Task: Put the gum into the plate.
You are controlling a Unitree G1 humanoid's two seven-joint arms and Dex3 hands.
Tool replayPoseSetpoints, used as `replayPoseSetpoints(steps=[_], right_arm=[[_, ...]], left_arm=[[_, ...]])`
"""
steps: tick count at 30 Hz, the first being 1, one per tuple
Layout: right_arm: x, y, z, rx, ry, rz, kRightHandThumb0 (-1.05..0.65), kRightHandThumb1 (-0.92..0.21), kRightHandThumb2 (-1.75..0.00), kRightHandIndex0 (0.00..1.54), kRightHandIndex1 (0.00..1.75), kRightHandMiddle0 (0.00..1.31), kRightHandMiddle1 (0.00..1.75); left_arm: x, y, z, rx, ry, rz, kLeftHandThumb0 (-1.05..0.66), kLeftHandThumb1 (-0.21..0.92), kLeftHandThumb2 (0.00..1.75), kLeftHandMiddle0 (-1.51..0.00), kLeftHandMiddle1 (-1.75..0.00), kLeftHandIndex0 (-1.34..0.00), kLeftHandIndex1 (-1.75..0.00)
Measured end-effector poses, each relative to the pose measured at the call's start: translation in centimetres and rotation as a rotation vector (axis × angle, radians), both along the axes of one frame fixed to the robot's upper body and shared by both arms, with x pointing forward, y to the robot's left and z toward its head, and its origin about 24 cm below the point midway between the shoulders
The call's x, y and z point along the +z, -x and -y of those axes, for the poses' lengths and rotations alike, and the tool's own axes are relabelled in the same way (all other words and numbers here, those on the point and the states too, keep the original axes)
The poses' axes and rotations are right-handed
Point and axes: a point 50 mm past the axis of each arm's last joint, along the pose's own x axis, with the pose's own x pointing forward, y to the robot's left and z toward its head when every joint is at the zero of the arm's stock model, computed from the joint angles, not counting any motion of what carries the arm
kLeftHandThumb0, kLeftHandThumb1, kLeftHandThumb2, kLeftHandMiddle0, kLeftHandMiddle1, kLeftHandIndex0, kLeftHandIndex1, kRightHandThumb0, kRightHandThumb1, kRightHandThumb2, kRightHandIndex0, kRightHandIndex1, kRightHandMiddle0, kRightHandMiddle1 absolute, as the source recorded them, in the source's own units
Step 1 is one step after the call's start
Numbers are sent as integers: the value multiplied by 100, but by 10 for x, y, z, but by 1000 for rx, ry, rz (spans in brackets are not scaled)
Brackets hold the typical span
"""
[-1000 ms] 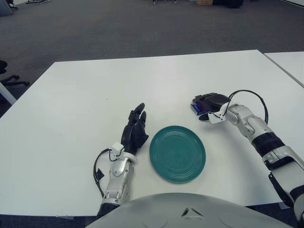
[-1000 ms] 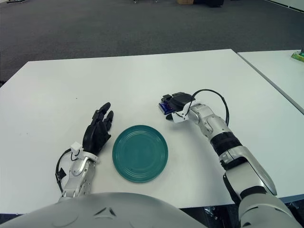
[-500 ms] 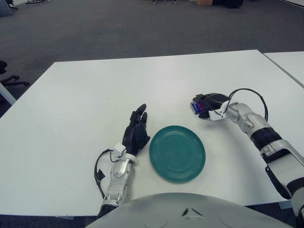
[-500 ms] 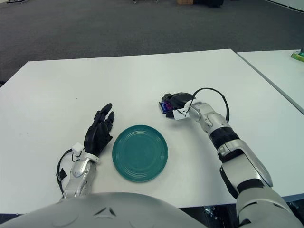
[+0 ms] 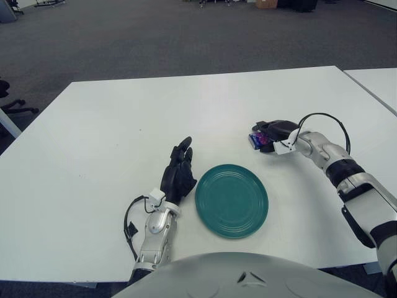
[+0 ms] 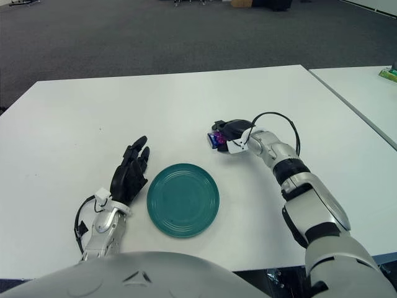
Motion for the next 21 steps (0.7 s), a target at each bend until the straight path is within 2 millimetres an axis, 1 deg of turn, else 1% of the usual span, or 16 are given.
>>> replayPoseSetpoints(steps=[3,4,6,9,13,21], right_arm=[[1,-1,1,-8,-31,31,-65,-92,-51,68,162,44,169],[1,-1,1,-6,-41,45,-63,-92,-54,71,167,49,171],[1,-1,1,0,-58,74,-61,-92,-57,76,171,54,173],[0,1,-1,14,-76,112,-58,-92,-62,82,173,60,174],[-3,3,1,14,-86,142,-54,-92,-67,86,174,65,175],[-8,5,5,5,-101,176,-50,-92,-68,92,175,71,175]], left_arm=[[0,0,0,1,5,-4,-97,92,93,-15,0,0,-49],[0,0,-1,3,6,-4,-97,92,93,-15,0,0,-50],[0,0,-1,8,11,-5,-97,92,93,-16,0,0,-51],[0,-1,-3,19,23,-4,-96,92,93,-16,0,0,-52],[0,-2,-5,26,34,-5,-96,92,93,-17,-1,0,-55],[2,-2,-4,21,36,-10,-95,92,93,-17,0,0,-54]])
